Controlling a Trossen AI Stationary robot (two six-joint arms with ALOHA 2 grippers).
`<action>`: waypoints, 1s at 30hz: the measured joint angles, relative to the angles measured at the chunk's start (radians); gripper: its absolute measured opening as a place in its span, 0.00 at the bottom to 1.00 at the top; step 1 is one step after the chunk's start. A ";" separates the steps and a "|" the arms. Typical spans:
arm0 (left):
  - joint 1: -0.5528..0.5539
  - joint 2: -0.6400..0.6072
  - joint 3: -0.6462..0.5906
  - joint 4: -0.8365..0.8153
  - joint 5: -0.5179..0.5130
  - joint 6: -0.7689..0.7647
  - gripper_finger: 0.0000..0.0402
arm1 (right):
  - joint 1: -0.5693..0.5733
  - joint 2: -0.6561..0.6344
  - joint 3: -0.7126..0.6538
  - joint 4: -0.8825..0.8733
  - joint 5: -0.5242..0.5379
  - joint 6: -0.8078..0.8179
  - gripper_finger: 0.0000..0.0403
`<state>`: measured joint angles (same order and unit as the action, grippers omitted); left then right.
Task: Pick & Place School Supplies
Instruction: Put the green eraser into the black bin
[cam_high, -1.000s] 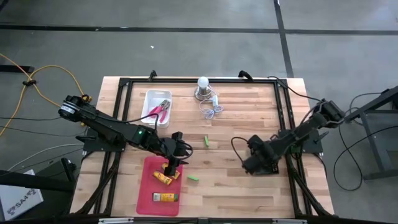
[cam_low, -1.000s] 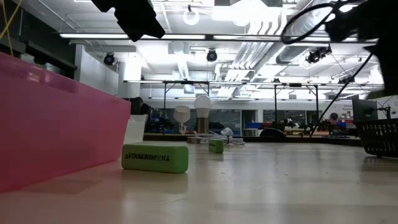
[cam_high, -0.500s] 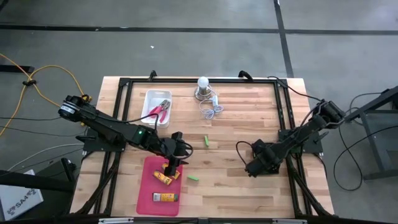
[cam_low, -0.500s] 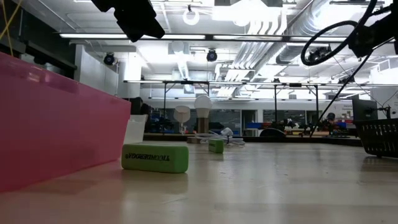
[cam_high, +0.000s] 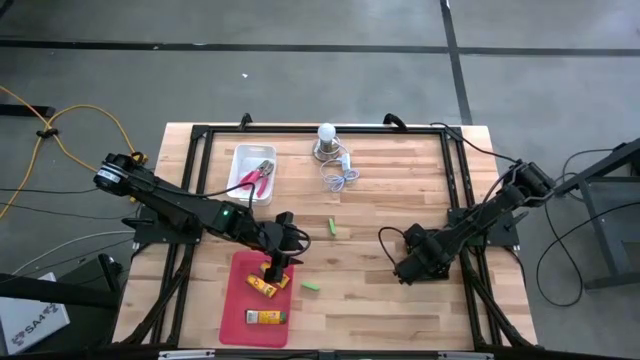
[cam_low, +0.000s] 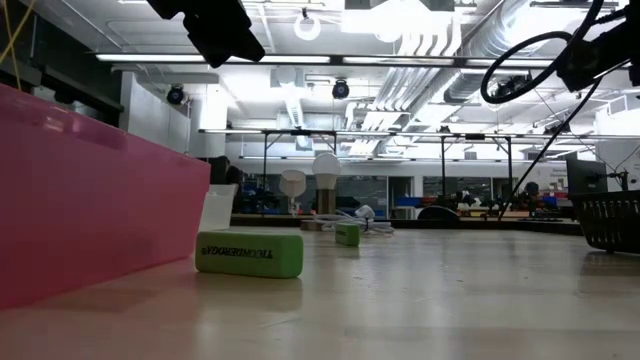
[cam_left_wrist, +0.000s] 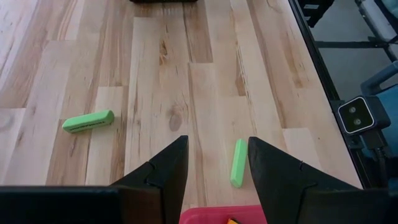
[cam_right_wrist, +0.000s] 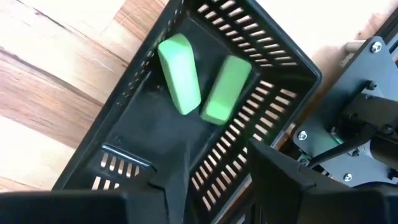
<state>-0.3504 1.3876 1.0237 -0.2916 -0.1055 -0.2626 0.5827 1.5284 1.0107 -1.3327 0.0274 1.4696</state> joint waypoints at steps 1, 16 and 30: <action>0.000 0.000 0.000 0.000 0.000 0.000 0.40 | 0.000 0.000 0.000 0.000 0.003 0.000 0.38; 0.000 0.000 0.000 0.000 0.000 0.000 0.40 | -0.032 0.000 0.000 0.091 0.151 -0.118 0.32; 0.017 0.000 0.000 0.000 -0.027 -0.049 0.40 | -0.228 0.000 0.001 0.386 0.158 -0.455 0.32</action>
<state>-0.3336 1.3876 1.0237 -0.2920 -0.1329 -0.3118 0.3548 1.5288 1.0115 -0.9466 0.1850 1.0144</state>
